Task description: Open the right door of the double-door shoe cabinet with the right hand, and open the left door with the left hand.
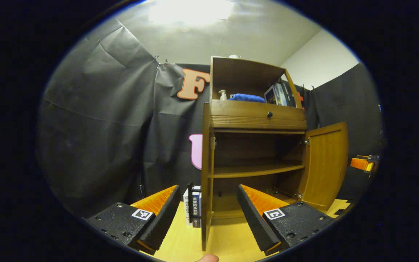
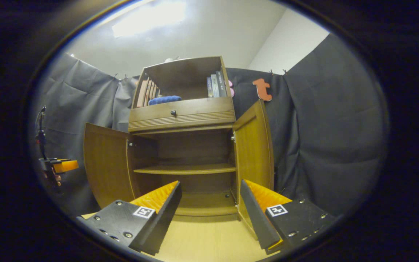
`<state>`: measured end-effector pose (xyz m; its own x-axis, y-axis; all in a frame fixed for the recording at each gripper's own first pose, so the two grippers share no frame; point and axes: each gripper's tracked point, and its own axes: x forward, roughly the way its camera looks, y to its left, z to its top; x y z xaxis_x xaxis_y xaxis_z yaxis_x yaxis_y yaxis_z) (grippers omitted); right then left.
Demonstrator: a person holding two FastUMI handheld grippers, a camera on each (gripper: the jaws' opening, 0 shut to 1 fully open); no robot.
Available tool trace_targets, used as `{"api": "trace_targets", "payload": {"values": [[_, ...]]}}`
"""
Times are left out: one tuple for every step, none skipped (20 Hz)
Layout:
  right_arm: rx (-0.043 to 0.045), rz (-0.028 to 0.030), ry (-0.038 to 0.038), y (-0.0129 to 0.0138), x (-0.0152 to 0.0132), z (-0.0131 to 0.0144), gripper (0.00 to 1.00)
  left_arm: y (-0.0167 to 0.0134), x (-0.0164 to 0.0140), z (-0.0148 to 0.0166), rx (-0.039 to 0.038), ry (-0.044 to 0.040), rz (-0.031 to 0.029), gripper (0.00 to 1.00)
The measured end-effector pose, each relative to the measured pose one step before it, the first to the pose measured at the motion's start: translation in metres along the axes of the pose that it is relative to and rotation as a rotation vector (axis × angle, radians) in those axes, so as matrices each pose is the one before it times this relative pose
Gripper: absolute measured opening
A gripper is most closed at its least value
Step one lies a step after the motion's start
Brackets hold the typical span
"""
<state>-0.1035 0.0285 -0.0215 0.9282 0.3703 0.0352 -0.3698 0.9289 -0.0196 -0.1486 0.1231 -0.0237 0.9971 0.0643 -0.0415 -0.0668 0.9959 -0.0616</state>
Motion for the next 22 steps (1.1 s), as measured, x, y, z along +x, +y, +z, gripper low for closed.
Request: {"api": "trace_targets", "payload": {"values": [[-0.00032, -0.00860, -0.00831, -0.00339, -0.00258, 0.00608, 0.94, -0.01041, 0.00208, 0.00149, -0.00760, 0.00026, -0.01747, 0.92], [-0.00322, -0.00507, -0.00698, -0.00351, -0.00244, 0.00528, 0.96, -0.00975, 0.00242, 0.00172, -0.00933, -0.00436, -0.01564, 0.93], [-0.00128, -0.00865, -0.01463, -0.00331, -0.00261, 0.00845, 0.96, -0.00917, 0.00278, 0.00101, -0.00607, 0.00131, -0.01316, 0.93], [0.00054, -0.01274, -0.01424, -0.00399, -0.00195, 0.00661, 0.96, -0.00789, 0.00354, 0.00183, -0.00198, -0.00665, -0.01077, 0.93], [0.00215, -0.01566, -0.01202, -0.00388, -0.00107, 0.00568, 0.96, -0.00498, 0.00431, 0.00010, 0.00038, 0.00010, -0.00390, 0.93], [-0.00394, -0.01190, -0.00653, -0.00317, 0.00009, 0.00277, 0.96, -0.00317, 0.00477, -0.00170, 0.00030, 0.00197, -0.00061, 0.93], [-0.00765, -0.01072, -0.00568, -0.00257, 0.00059, 0.00238, 0.96, -0.00315, 0.00514, -0.00144, -0.00126, 0.00288, -0.00007, 0.93], [-0.01105, -0.00343, -0.00351, -0.00054, 0.00054, 0.00037, 0.96, -0.00268, 0.00663, -0.00046, -0.00260, -0.00278, 0.00197, 0.92], [-0.00644, -0.00197, -0.00206, -0.00042, 0.00247, -0.00002, 0.96, -0.00295, 0.00685, -0.00021, -0.00543, -0.00182, 0.00310, 0.95], [0.00085, -0.00195, 0.00013, -0.00013, 0.00369, -0.00180, 0.96, -0.00396, 0.00782, -0.00216, -0.00272, 0.00352, -0.00141, 0.95], [0.00753, -0.00063, 0.00168, 0.00104, 0.00484, -0.00228, 0.94, -0.00303, 0.00784, -0.00279, -0.00743, 0.00570, 0.00030, 0.95], [0.00545, 0.00376, 0.00330, 0.00246, 0.00521, -0.00355, 0.96, -0.00351, 0.00843, -0.00302, -0.01011, 0.00294, -0.00474, 0.93], [0.00252, 0.00071, 0.00409, 0.00275, 0.00613, -0.00271, 0.94, -0.00466, 0.00783, -0.00183, -0.01425, 0.00350, -0.00436, 0.92], [-0.00159, 0.00108, 0.00428, 0.00244, 0.00602, -0.00312, 0.94, -0.00380, 0.00746, -0.00346, -0.01270, 0.00207, -0.00220, 0.93], [-0.00286, -0.00197, 0.00121, 0.00370, 0.00667, -0.00244, 0.94, -0.00301, 0.00877, -0.00091, -0.00770, -0.00014, 0.00295, 0.92], [-0.00307, 0.00044, -0.00474, 0.00430, 0.00746, -0.00106, 0.96, -0.00278, 0.00932, -0.00237, -0.00690, -0.00119, 0.00447, 0.95], [-0.00302, 0.00325, -0.00696, 0.00563, 0.00685, -0.00121, 0.96, -0.00459, 0.00798, -0.00107, -0.00630, -0.00626, -0.00315, 0.92], [-0.00246, 0.00179, -0.00301, 0.00483, 0.00653, -0.00262, 0.94, -0.00389, 0.00869, -0.00134, 0.00135, -0.00896, 0.00095, 0.92], [-0.00035, -0.00081, -0.00115, 0.00425, 0.00634, -0.00169, 0.94, 0.00020, 0.00685, -0.00209, 0.00459, -0.00531, 0.01290, 0.95], [-0.00242, 0.00053, 0.00022, 0.00380, 0.00611, -0.00287, 0.96, -0.00093, 0.00678, -0.00339, 0.00342, -0.00539, 0.00685, 0.92], [-0.00225, -0.00185, -0.00118, 0.00386, 0.00705, -0.00280, 0.96, -0.00434, 0.00569, -0.00198, 0.00143, -0.00834, -0.00324, 0.99], [-0.00163, -0.00456, -0.00137, 0.00308, 0.00637, -0.00295, 0.96, -0.00504, 0.00660, -0.00338, 0.00164, -0.00003, -0.00468, 0.95]]}}
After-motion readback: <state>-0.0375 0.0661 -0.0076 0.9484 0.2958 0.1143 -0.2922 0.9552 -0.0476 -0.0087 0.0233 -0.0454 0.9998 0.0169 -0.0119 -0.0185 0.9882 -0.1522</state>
